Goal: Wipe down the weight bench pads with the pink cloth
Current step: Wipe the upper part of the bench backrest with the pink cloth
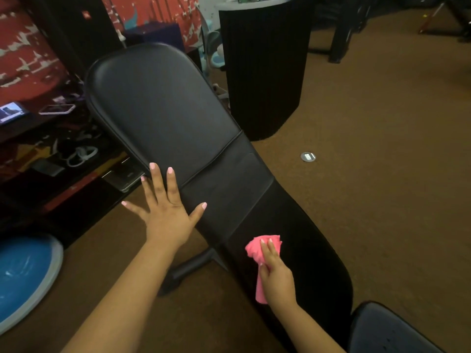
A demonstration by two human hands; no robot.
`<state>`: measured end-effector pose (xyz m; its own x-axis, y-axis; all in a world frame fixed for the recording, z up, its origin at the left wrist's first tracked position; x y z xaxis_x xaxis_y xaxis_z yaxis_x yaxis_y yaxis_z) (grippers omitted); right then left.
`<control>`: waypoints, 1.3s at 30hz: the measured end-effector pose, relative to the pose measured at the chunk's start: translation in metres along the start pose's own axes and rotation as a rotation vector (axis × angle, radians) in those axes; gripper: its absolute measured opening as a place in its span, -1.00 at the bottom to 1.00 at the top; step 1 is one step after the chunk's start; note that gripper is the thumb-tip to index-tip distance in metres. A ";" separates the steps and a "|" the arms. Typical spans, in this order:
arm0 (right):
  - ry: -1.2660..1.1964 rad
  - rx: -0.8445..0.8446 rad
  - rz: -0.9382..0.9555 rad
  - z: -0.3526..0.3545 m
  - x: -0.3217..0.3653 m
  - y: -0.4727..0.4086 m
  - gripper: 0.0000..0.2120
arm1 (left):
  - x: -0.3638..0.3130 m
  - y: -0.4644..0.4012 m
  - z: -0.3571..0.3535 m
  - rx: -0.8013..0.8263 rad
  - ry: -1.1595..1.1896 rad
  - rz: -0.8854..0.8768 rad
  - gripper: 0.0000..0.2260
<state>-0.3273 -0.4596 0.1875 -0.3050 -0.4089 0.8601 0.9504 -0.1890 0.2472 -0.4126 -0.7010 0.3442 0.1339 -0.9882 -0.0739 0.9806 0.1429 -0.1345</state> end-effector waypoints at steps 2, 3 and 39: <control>-0.025 -0.043 -0.040 0.003 0.004 -0.012 -0.45 | 0.000 0.000 0.000 -0.004 -0.001 -0.005 -0.03; -0.045 -0.059 -0.047 0.003 0.008 -0.017 -0.45 | 0.000 0.000 0.000 -0.005 -0.001 -0.008 -0.03; -0.018 -0.094 0.000 0.033 0.009 -0.067 -0.45 | 0.003 -0.002 -0.001 -0.094 -0.027 -0.028 -0.02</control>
<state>-0.3922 -0.4208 0.1937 -0.3028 -0.3926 0.8684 0.9403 -0.2718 0.2050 -0.4139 -0.7041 0.3431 0.1115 -0.9929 -0.0421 0.9664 0.1182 -0.2281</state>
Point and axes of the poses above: each hand's wrist, its own y-axis away from the middle knuckle, its own z-axis out of the back of the hand, x = y × z, the point moved 10 cm from there along -y, towards the middle knuckle, and after that the axes turned 8 degrees about -y, right-handed, at the moved point
